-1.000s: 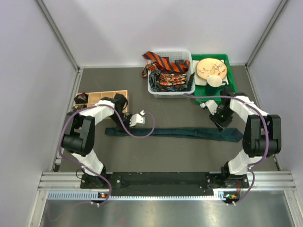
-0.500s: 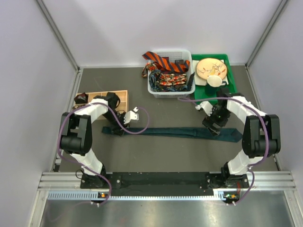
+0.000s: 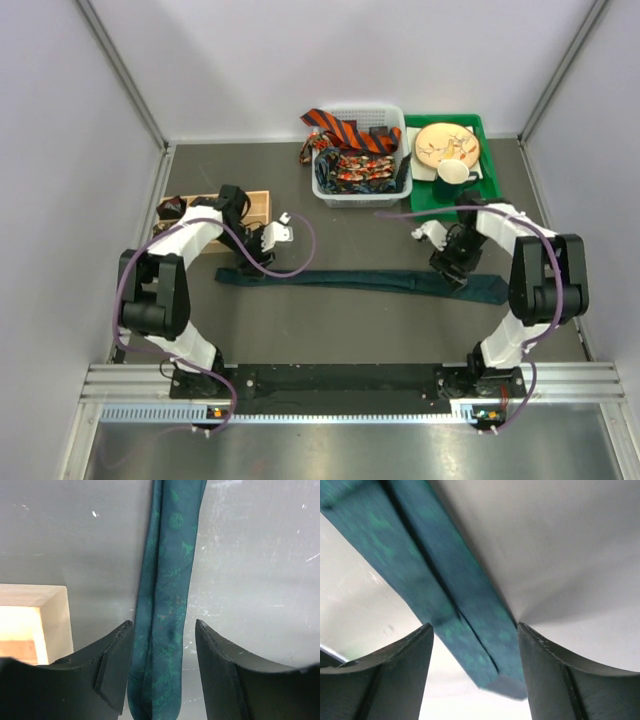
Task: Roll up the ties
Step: Flatten out the tie at the center of the board.
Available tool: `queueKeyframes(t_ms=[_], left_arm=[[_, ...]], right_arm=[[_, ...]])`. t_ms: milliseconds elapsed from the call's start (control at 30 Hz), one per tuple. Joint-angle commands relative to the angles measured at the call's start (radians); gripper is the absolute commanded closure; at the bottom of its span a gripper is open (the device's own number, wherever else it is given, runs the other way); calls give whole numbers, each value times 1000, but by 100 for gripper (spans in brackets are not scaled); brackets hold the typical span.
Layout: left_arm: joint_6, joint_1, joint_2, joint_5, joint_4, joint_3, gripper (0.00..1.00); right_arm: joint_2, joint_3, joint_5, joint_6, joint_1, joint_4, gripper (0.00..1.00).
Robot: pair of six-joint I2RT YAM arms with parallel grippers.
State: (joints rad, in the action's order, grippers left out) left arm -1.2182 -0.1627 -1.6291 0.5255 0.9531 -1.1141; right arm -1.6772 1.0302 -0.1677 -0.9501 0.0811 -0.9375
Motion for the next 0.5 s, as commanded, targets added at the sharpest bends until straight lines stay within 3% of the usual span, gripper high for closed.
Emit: queueKeyframes(t_ms=[0,67,167,200,367,433,467], left_arm=[[46,2,46,59,4,-24,42],[66,2,58,70,-19,-24,41],[114,2,93,99,-83,-12,21],[127,2,104,113,-103,-9,2],[363,5,185,145,-285,-6,1],[483,9,231,148,-414,7,1],[524,9,248,143,-459,29,1]], right_arm=[[16,129,-50,5,-141,-106,31],[30,140,-33,4,-199,-129,30],[69,49,57,-15,-237,-58,27],[77,21,109,-16,-238,-22,26],[19,-51,207,57,-239,118,28],[-10,-62,227,69,-238,146,34],[-15,-83,240,79,-238,179,42]])
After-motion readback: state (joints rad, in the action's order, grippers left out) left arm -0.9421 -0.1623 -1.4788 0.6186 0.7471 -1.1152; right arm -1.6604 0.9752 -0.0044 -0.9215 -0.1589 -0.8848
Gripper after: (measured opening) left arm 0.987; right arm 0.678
